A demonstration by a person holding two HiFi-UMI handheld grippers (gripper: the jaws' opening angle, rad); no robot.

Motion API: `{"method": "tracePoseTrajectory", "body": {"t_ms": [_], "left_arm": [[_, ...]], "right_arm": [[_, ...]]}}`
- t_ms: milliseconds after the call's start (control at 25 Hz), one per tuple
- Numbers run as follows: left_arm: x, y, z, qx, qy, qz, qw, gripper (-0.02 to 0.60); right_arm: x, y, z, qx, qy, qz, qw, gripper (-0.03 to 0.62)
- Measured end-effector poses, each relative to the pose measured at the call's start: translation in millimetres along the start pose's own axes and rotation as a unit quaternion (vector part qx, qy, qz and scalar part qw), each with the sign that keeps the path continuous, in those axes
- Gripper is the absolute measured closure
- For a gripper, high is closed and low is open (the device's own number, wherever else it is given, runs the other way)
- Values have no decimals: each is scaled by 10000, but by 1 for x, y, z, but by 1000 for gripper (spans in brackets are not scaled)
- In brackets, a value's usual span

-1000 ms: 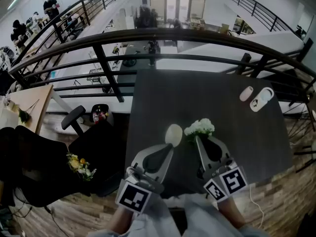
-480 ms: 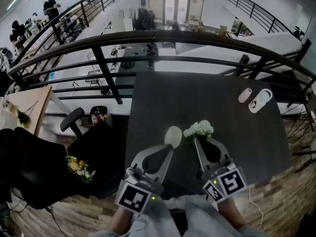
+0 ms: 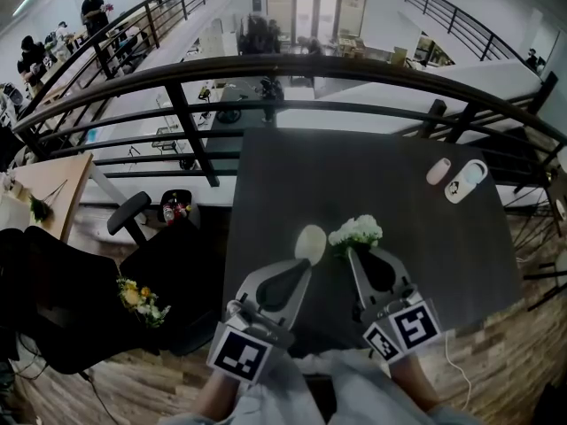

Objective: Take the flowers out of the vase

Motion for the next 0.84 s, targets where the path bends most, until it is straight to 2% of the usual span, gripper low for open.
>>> {"method": "tracePoseTrajectory", "body": {"t_ms": [840], "left_arm": [[0,17,7,-168,-12,-99,9998,588]], "right_arm": [[-8,5,-11,33,-161,121,9998,596]]}}
Point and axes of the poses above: the fingertips, and each gripper's own axes: z forward along the fingers, y to its right, x out of its top, the point moved 2 cm from there along -z, backward along the fingers, and after that the axes turned 9 degrees about -x, right-handed, at the moved point
